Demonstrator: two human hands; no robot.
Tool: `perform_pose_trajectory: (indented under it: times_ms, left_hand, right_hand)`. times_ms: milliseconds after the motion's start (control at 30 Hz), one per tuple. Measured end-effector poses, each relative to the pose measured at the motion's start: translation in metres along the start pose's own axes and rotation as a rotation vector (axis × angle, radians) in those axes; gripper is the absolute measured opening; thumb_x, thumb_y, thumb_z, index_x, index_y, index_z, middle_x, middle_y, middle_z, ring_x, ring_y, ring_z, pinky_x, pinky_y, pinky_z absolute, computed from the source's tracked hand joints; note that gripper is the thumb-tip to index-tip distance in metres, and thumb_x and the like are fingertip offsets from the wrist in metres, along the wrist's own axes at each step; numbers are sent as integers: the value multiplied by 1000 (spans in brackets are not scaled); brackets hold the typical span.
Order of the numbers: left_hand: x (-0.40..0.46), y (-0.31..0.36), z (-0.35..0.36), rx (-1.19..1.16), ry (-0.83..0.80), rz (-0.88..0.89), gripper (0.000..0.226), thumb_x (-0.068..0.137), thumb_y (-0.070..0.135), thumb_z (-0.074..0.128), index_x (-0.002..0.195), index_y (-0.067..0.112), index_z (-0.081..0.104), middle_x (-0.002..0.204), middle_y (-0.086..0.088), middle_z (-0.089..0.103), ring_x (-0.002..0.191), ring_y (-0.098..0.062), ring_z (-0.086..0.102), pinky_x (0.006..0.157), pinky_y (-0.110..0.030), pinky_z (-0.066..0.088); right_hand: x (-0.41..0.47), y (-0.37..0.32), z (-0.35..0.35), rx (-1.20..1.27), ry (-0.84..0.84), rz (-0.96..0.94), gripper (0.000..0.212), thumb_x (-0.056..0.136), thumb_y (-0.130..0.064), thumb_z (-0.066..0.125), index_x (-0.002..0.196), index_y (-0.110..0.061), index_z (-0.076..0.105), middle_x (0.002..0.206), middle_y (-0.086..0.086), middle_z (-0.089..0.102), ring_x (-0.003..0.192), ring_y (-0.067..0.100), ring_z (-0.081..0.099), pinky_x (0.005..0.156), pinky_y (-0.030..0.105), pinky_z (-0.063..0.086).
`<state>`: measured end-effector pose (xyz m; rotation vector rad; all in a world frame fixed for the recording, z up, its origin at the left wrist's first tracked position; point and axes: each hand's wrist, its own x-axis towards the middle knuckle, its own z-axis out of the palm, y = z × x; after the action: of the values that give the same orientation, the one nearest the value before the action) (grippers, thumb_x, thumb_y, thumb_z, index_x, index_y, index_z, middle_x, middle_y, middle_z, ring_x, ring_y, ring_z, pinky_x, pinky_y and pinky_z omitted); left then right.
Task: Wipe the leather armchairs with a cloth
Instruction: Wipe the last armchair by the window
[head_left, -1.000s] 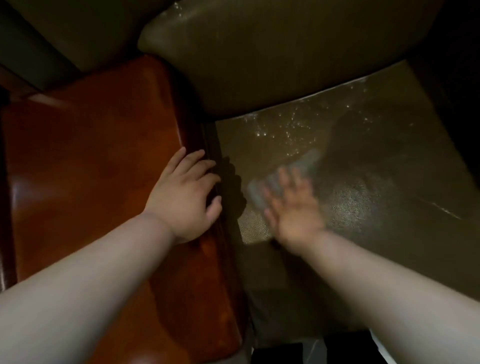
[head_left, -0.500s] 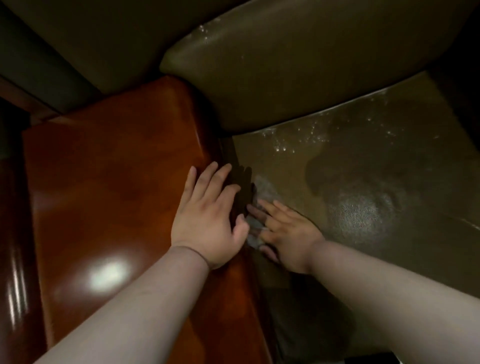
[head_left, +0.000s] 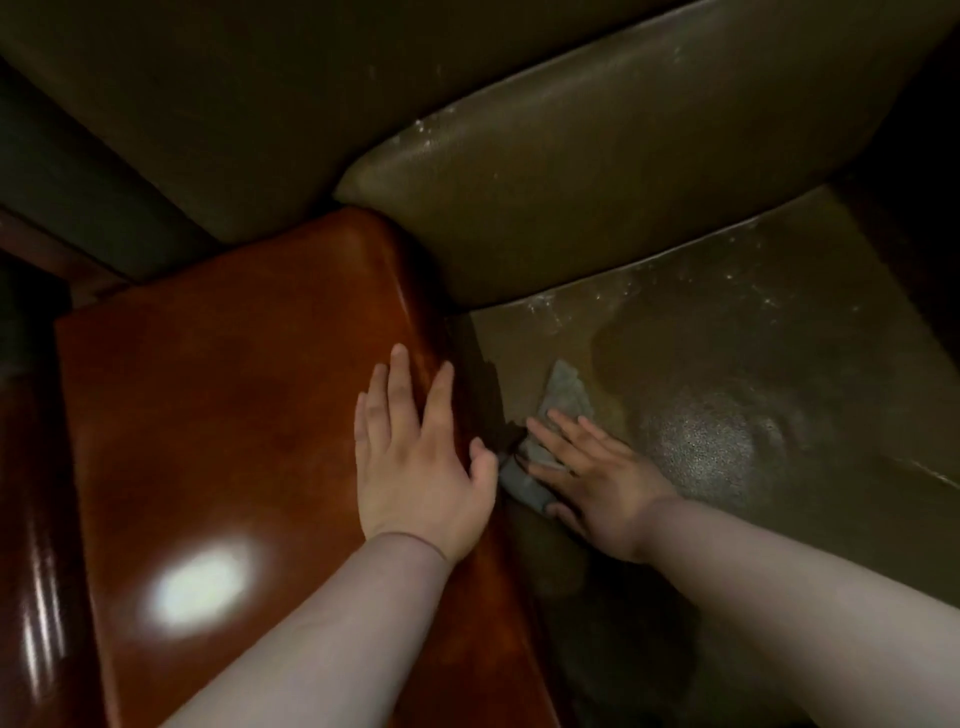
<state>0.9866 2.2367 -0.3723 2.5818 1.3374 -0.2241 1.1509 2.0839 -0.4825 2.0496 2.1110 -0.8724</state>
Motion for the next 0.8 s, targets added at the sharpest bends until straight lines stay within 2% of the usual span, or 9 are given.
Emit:
perform_pose_trajectory:
  times_ms: [100, 167, 267, 333, 400, 500, 567, 667, 800]
  left_hand:
    - [35, -5, -11, -14, 4, 149, 67, 90, 53, 44, 151, 27, 53, 170, -8, 25, 154, -35, 20, 125, -52, 21]
    - [72, -10, -20, 37, -17, 216, 64, 90, 54, 43, 147, 28, 56, 167, -4, 31, 154, -31, 20, 126, -50, 18]
    - [99, -15, -19, 143, -14, 237, 66, 90, 58, 36, 146, 29, 57, 168, -4, 34, 159, -28, 13, 131, -48, 4]
    - [97, -15, -17, 116, 11, 248, 63, 90, 57, 38, 141, 28, 61, 165, -4, 40, 159, -27, 16, 132, -48, 4]
    - [96, -15, -18, 98, 34, 237, 61, 88, 56, 41, 137, 27, 64, 163, -4, 43, 158, -27, 18, 132, -48, 4]
    - [98, -15, -20, 77, 37, 226, 61, 86, 54, 44, 135, 24, 66, 161, -4, 45, 158, -27, 19, 132, -47, 5]
    - [97, -17, -16, 49, 55, 243, 61, 86, 53, 46, 134, 23, 67, 160, -4, 47, 158, -28, 21, 132, -48, 6]
    - [98, -19, -12, 28, 87, 263, 57, 85, 51, 49, 128, 20, 70, 155, -5, 52, 156, -29, 25, 132, -49, 8]
    - [98, -17, -14, 21, 82, 266, 56, 86, 50, 49, 126, 19, 72, 154, -5, 54, 156, -30, 27, 132, -51, 10]
  right_hand:
    - [16, 44, -23, -52, -2, 61, 69, 102, -60, 27, 165, -38, 9, 174, 1, -10, 160, 27, -12, 129, 44, -6]
    - [42, 70, -42, -41, 44, 388, 73, 99, -63, 7, 165, -33, -5, 173, 6, -15, 159, 30, -15, 128, 46, -8]
    - [73, 74, -55, 113, 137, 770, 71, 103, -59, 12, 166, -29, -2, 173, 10, -11, 159, 35, -14, 129, 50, -4]
    - [82, 46, -54, 77, 133, 668, 70, 105, -55, 18, 166, -28, -1, 174, 13, -8, 159, 37, -10, 129, 51, -2]
    - [83, 13, -40, 10, 123, 338, 68, 105, -52, 30, 166, -26, 12, 174, 12, 0, 160, 33, -4, 130, 47, -2]
    - [82, 12, -38, -20, -30, -75, 63, 107, -53, 35, 164, -33, 19, 175, 1, -5, 159, 23, -15, 125, 36, -16]
    - [98, 46, -46, -4, 11, 9, 62, 106, -50, 38, 164, -33, 23, 175, 0, -1, 159, 21, -11, 123, 35, -18]
    - [119, 77, -65, 1, 103, 272, 67, 104, -55, 24, 166, -30, 15, 173, 3, 14, 159, 24, 7, 128, 42, -5]
    - [121, 11, -55, 192, 119, 337, 72, 104, -48, 39, 167, -22, 14, 172, 12, 19, 157, 27, 16, 129, 40, 3]
